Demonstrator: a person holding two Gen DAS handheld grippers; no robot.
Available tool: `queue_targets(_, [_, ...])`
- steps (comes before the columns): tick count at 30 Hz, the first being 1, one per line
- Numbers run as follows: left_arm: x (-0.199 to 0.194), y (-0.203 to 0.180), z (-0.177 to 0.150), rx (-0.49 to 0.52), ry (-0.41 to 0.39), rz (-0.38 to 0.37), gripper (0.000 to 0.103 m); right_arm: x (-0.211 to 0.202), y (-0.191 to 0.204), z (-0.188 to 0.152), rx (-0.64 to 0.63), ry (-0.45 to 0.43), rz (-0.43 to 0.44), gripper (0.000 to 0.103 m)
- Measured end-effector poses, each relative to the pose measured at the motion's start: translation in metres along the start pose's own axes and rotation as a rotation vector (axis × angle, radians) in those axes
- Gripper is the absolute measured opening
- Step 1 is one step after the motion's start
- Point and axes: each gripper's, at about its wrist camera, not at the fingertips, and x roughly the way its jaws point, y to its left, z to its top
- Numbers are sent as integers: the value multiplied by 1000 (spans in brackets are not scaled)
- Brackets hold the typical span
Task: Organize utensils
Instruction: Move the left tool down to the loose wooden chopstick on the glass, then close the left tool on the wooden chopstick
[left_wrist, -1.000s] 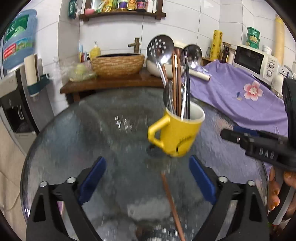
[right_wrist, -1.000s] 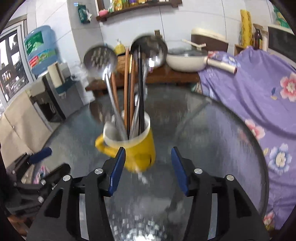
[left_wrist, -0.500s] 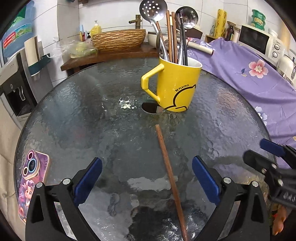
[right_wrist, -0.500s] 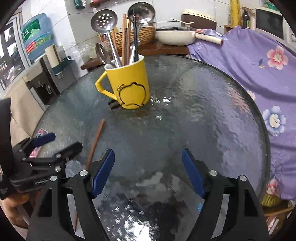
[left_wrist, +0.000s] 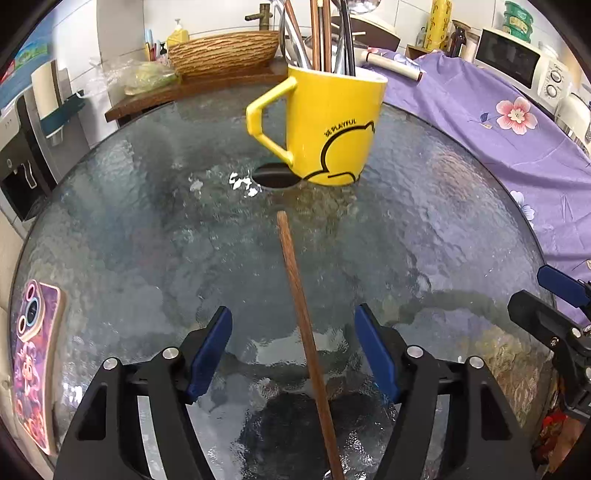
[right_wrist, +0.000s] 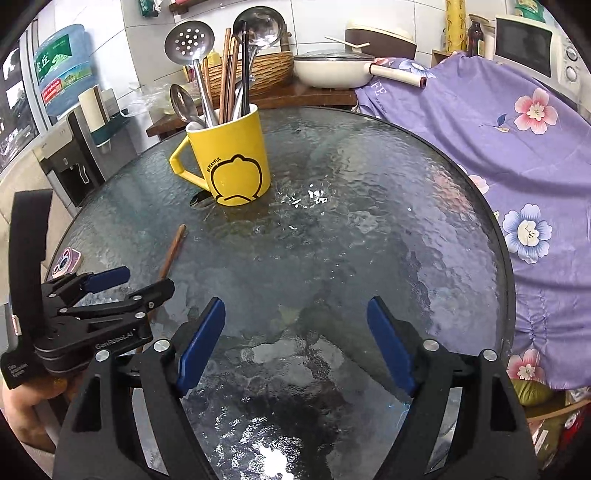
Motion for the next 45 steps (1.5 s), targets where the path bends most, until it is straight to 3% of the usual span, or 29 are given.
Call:
queue_targets(18, [15, -7, 16, 49, 14, 39, 62, 16, -3, 1, 8, 43, 32, 79])
queue_targets(29, [25, -1, 33, 55, 25, 38, 52, 17, -1, 0, 10, 47, 45, 79])
queue_targets(38, [31, -7, 45, 76, 35, 37, 29, 17, -1, 0, 15, 51, 50, 79])
queue_targets(40, [31, -8, 45, 78, 29, 43, 13, 17, -1, -1, 17, 51, 53, 79])
queue_targets(45, [31, -6, 45, 64, 26, 38, 9, 17, -1, -1, 19, 51, 55, 79])
